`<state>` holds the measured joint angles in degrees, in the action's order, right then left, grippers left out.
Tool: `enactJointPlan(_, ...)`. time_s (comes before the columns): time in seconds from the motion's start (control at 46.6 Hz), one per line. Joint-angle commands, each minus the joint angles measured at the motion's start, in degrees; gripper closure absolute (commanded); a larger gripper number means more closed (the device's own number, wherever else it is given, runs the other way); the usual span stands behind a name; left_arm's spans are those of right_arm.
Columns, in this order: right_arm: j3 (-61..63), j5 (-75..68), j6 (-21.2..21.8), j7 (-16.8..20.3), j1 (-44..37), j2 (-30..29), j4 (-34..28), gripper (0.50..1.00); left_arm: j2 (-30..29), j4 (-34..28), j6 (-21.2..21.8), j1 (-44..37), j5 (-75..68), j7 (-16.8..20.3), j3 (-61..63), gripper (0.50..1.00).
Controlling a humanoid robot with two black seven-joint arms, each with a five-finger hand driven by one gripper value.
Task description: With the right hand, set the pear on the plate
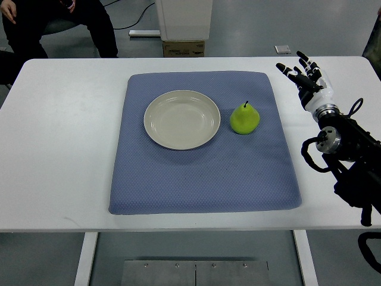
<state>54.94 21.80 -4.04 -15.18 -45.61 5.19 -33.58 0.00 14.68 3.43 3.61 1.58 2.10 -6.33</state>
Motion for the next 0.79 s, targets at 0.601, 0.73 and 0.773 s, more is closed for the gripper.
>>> enactJointPlan(0.601,0.17,0.00,0.09,0.07,-0.09,0.35,0.01,0.500,0.00,0.00,-0.01,-1.23,0.00,0.01,-0.09,0.500)
enactJointPlan(0.73,0.17,0.00,0.09,-0.02,-0.18,0.35,0.01,0.500,0.00,0.00,-0.01,-1.23,0.00,0.01,-0.09,0.500)
enactJointPlan(0.773,0.17,0.00,0.09,0.07,-0.18,0.35,0.01,0.500,0.00,0.00,-0.01,-1.23,0.00,0.01,-0.09,0.500)
